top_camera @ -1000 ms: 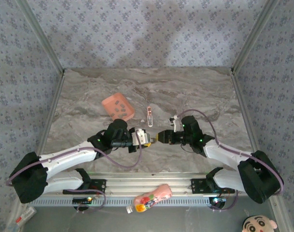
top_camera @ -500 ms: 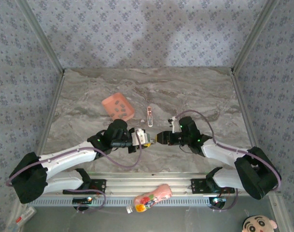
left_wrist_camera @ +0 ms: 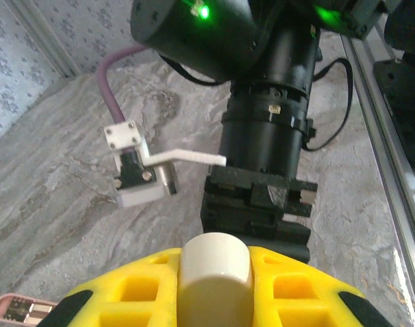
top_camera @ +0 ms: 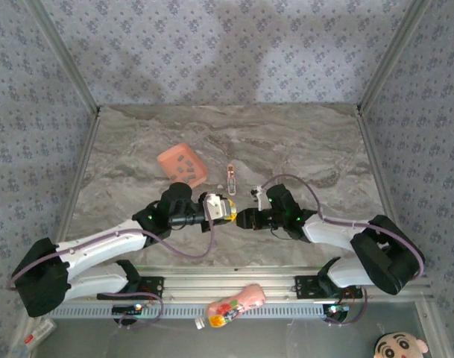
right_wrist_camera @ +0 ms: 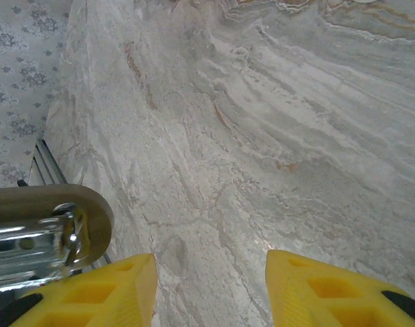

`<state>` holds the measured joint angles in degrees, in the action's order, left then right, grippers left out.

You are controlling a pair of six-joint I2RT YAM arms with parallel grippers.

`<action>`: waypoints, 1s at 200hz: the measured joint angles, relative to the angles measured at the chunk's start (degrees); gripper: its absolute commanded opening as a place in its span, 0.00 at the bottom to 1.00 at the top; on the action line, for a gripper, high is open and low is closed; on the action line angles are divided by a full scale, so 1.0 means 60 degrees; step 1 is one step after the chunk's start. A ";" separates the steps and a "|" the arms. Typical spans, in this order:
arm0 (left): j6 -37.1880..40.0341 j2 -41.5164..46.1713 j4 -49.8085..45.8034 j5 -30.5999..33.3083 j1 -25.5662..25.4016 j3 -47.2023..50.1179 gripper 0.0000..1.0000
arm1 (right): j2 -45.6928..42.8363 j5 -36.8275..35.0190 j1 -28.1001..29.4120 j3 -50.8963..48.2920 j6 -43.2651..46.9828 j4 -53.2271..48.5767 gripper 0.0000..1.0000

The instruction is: Load the staples into the stapler

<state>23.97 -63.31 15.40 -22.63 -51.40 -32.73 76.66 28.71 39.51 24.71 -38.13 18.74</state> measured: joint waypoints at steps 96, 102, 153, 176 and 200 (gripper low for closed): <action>-0.0007 0.0160 0.0204 0.0284 0.0000 0.0000 0.18 | -0.2240 -0.0918 -0.0069 0.0127 0.1566 -0.1260 0.49; -0.0007 0.0160 0.0200 0.0280 0.0000 0.0000 0.18 | -0.2557 -0.1020 -0.0113 0.0113 0.1770 -0.1381 0.49; -0.0011 0.0160 0.0200 0.0255 0.0000 0.0000 0.18 | -0.4397 -0.1464 -0.0393 -0.0062 0.3963 -0.1843 0.52; -0.0011 0.0160 0.0204 0.0124 0.0000 0.0000 0.18 | -0.4586 -0.1078 -0.0393 -0.0113 0.5621 -0.1807 0.54; -0.0007 0.0157 0.0208 -0.0091 0.0000 0.0000 0.18 | -0.4535 -0.0375 -0.0313 -0.0113 0.7599 -0.1810 0.56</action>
<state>23.92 -62.37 16.64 -23.18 -51.40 -32.73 49.45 26.46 37.63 24.03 7.46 7.88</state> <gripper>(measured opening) 0.219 0.549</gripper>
